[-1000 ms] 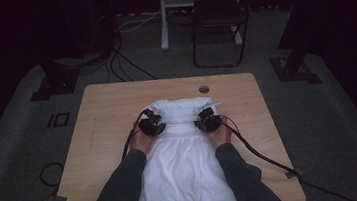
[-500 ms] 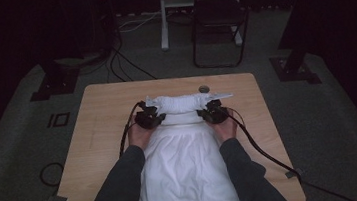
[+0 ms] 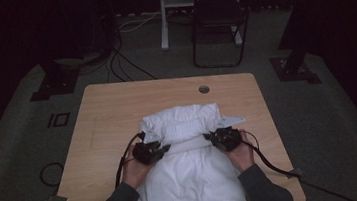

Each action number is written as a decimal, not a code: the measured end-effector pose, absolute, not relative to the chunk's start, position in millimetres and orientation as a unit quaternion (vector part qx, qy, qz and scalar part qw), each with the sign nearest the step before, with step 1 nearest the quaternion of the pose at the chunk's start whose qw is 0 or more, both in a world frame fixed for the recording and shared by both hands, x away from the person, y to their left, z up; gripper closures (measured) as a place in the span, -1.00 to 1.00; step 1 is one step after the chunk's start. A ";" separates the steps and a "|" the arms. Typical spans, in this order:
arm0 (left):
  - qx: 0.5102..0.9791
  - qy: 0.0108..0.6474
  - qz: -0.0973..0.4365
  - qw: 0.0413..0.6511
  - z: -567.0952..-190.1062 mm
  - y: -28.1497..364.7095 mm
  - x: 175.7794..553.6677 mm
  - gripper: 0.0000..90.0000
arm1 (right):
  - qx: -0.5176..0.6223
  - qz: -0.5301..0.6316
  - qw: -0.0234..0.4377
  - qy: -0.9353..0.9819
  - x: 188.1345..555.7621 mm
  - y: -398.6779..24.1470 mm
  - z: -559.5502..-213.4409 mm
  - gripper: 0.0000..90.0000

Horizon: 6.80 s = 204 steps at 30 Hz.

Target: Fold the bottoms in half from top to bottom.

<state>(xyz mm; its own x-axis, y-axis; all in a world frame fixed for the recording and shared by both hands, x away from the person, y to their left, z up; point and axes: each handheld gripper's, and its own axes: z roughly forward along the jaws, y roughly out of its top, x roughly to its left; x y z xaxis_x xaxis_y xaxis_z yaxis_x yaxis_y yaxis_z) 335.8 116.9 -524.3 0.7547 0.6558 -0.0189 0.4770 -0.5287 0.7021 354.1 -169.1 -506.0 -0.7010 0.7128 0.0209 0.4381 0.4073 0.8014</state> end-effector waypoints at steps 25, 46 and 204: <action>0.848 0.357 0.157 0.360 -551.4 121.7 390.3 0.77 | 0.403 0.388 0.148 0.815 397.0 -149.9 -559.0 0.90; 0.845 0.379 0.189 0.325 -544.6 101.4 455.0 0.77 | 0.457 0.379 0.161 0.788 456.6 -150.8 -555.5 0.90; 0.818 0.377 0.175 0.397 -540.6 115.6 418.8 0.22 | 0.397 0.440 0.172 0.787 424.0 -173.5 -534.7 0.13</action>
